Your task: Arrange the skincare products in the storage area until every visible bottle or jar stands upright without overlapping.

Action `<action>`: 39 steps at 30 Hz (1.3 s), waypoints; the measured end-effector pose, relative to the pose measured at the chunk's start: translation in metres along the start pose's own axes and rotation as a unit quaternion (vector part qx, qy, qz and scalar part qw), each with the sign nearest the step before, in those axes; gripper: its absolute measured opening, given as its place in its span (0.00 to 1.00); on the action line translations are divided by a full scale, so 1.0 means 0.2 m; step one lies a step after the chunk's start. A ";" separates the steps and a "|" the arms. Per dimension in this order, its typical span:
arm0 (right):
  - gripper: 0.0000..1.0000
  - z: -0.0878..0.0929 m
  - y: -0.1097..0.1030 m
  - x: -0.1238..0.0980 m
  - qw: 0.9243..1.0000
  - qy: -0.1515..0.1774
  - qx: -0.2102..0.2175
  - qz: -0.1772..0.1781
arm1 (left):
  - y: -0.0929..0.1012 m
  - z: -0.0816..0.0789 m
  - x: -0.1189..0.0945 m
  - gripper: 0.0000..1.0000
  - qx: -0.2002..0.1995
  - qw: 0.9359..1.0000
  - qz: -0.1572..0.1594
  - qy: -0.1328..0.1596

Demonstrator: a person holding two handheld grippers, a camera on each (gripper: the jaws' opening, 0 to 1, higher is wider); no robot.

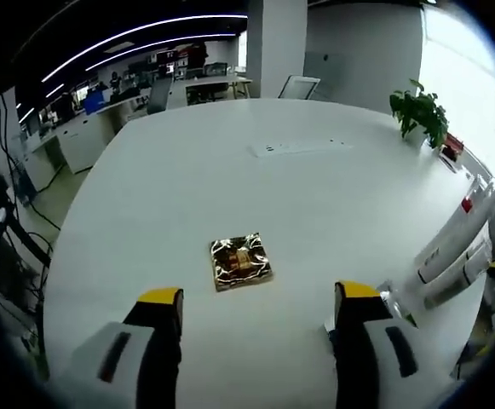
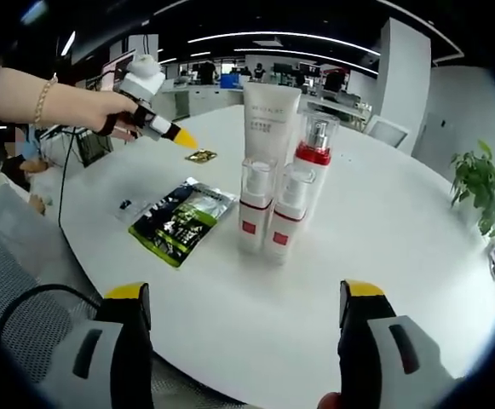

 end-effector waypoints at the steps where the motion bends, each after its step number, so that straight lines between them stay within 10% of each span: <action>1: 0.91 0.00 0.00 0.00 1.000 0.001 0.002 0.001 | 0.00 -0.01 0.03 0.78 -0.001 1.000 0.000 -0.002; 39: 0.90 0.02 0.01 -0.02 1.000 -0.023 0.014 0.010 | -0.03 0.05 0.29 0.65 -0.006 0.998 -0.020 -0.057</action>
Point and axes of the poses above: the point that each gripper's makers call its tool centre point, and the gripper's own axes: x roughly forward along the fingers, y roughly to its right, z roughly out of its underside, the point moved 4 cm from there along -x, roughly backward along the fingers, and after that the axes turned 2 degrees about y, right-handed, at the moved point
